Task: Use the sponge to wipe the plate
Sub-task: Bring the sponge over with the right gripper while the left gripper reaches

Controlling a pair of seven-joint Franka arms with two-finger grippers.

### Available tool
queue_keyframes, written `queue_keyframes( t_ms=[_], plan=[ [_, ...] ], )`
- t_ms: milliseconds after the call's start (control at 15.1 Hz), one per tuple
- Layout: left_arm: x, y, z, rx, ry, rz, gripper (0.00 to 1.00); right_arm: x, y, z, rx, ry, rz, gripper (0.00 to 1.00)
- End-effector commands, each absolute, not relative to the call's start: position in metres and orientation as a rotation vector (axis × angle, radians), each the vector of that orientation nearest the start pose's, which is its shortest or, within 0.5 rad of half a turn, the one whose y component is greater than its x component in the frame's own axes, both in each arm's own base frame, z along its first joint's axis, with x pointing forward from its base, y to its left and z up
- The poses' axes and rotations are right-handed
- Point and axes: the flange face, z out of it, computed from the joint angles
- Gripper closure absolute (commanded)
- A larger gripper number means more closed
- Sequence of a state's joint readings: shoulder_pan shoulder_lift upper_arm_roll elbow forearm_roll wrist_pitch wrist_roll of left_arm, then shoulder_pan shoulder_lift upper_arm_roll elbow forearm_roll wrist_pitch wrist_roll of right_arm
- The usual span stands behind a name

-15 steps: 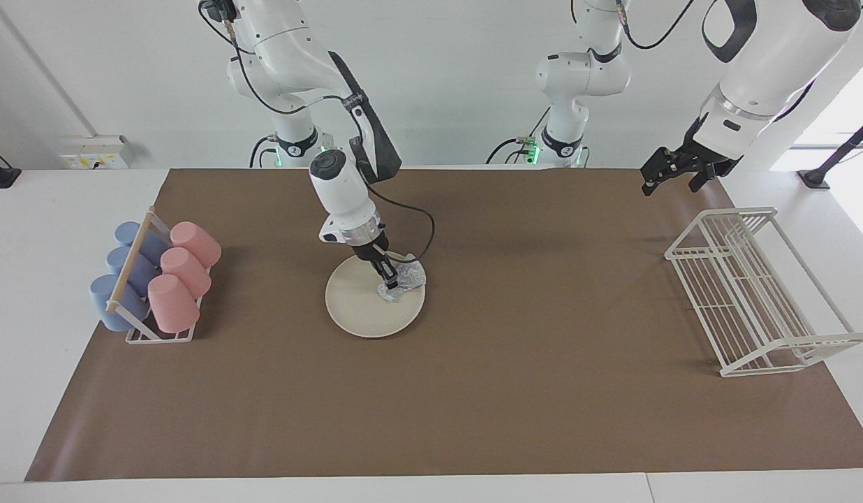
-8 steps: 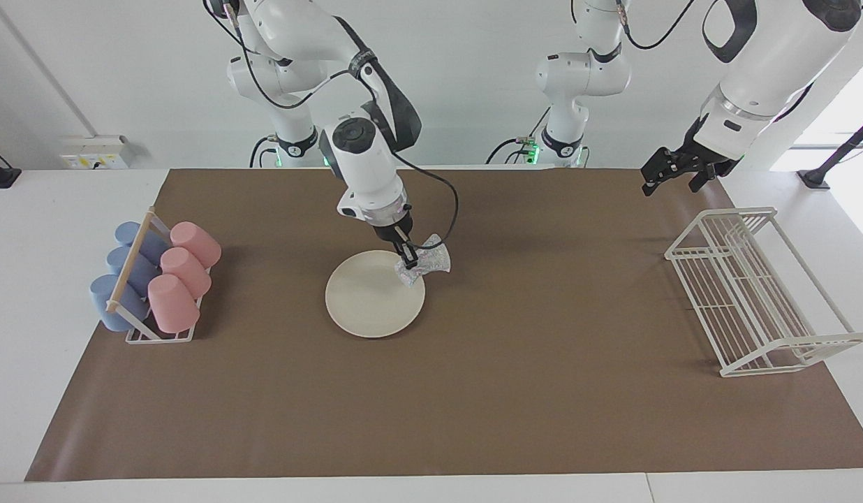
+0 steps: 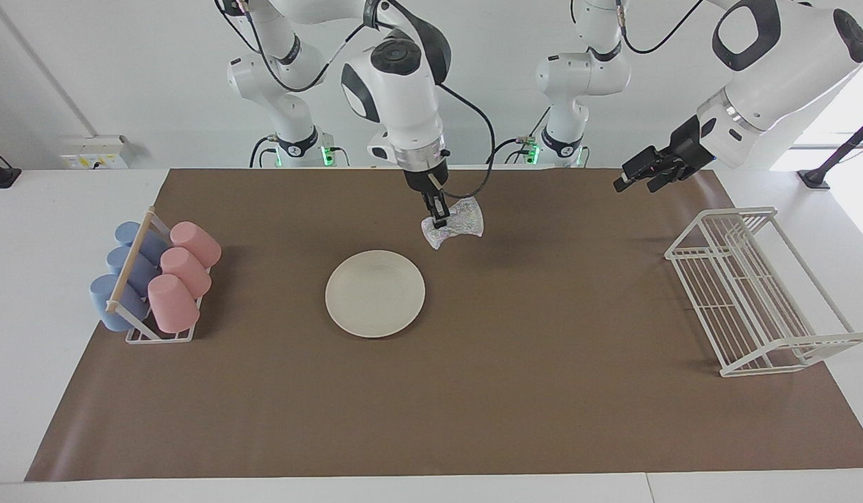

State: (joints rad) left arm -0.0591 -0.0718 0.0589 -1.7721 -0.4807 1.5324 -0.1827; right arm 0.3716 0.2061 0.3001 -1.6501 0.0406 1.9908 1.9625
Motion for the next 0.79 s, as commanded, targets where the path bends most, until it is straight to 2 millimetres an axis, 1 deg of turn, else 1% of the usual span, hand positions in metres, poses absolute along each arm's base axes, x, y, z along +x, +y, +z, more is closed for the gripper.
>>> queue_keyframes(
  t_ms=[0, 132, 264, 396, 462, 595, 727],
  plan=[
    [0.497, -0.060, 0.562, -3.721, -0.541, 0.400, 0.00, 0.499, 0.405, 0.505, -2.348, 1.846, 0.046, 1.00],
    [0.493, -0.070, 0.539, -3.785, -0.662, 0.411, 0.00, 0.498, 0.411, 0.506, -2.287, 1.862, 0.038, 1.00],
    [0.490, -0.083, 0.514, -3.841, -0.800, 0.449, 0.00, 0.485, 0.428, 0.511, -2.275, 1.873, 0.048, 1.00],
    [0.487, -0.099, 0.495, -3.902, -0.908, 0.488, 0.00, 0.476, 0.439, 0.516, -2.259, 1.878, 0.048, 1.00],
    [0.484, -0.108, 0.484, -3.937, -0.935, 0.504, 0.00, 0.476, 0.440, 0.516, -2.252, 1.888, 0.039, 1.00],
    [0.474, -0.128, 0.462, -4.011, -0.854, 0.536, 0.00, 0.474, 0.444, 0.519, -2.240, 1.892, 0.040, 1.00],
    [0.468, -0.134, 0.451, -4.061, -0.795, 0.566, 0.00, 0.473, 0.445, 0.520, -2.243, 1.889, 0.034, 1.00]
  ],
)
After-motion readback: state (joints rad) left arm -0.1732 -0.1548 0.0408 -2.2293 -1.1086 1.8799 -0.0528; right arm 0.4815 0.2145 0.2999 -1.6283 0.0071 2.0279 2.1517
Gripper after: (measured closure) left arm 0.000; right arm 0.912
